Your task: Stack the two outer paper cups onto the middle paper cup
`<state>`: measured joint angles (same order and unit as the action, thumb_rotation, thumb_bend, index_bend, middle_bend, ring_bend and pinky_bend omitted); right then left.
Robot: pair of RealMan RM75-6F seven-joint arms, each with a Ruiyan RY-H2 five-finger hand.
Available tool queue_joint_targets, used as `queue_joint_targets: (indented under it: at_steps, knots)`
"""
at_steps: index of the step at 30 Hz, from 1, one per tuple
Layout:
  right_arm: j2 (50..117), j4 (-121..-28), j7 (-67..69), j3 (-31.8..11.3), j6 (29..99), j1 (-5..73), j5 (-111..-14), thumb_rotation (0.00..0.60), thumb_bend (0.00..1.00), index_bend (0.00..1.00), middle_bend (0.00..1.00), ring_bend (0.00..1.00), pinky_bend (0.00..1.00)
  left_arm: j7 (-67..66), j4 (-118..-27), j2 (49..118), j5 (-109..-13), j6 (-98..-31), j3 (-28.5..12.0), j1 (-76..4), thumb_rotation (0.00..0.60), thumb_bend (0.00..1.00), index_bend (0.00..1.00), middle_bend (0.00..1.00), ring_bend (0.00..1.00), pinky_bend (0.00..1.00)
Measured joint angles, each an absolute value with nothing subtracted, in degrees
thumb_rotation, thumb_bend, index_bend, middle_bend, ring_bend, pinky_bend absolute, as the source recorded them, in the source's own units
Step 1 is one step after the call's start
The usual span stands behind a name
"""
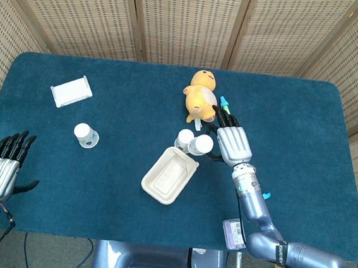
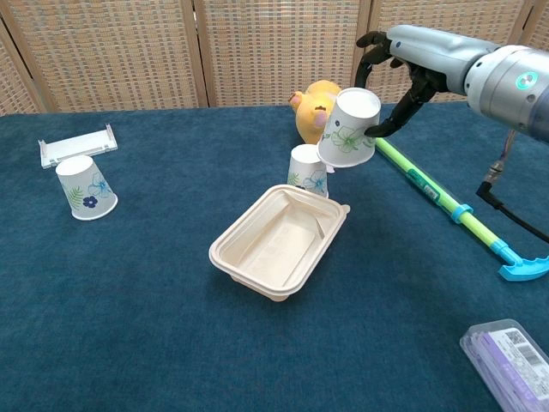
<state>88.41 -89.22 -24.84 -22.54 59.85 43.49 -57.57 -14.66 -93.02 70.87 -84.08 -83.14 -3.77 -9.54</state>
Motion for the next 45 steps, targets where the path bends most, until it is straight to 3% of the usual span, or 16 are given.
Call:
queue_joint_targets:
  at_steps: [34, 45]
  knots:
    - [99.7, -68.2, -18.7, -23.7, 54.5, 54.3, -55.9, 0.600, 0.35, 0.58, 0.09, 0.00, 0.17, -13.6, -91.3, 70.9, -79.9, -80.0, -4.9, -10.7, 0.600, 0.00, 0.00, 0.00, 0.00, 0.06]
    - [98.6, -69.2, -20.3, -22.5, 55.0, 53.8, -54.9, 0.600, 0.35, 0.58, 0.09, 0.00, 0.17, -13.9, -91.3, 71.1, -79.8, -79.6, -4.7, -10.9, 0.600, 0.00, 0.00, 0.00, 0.00, 0.06]
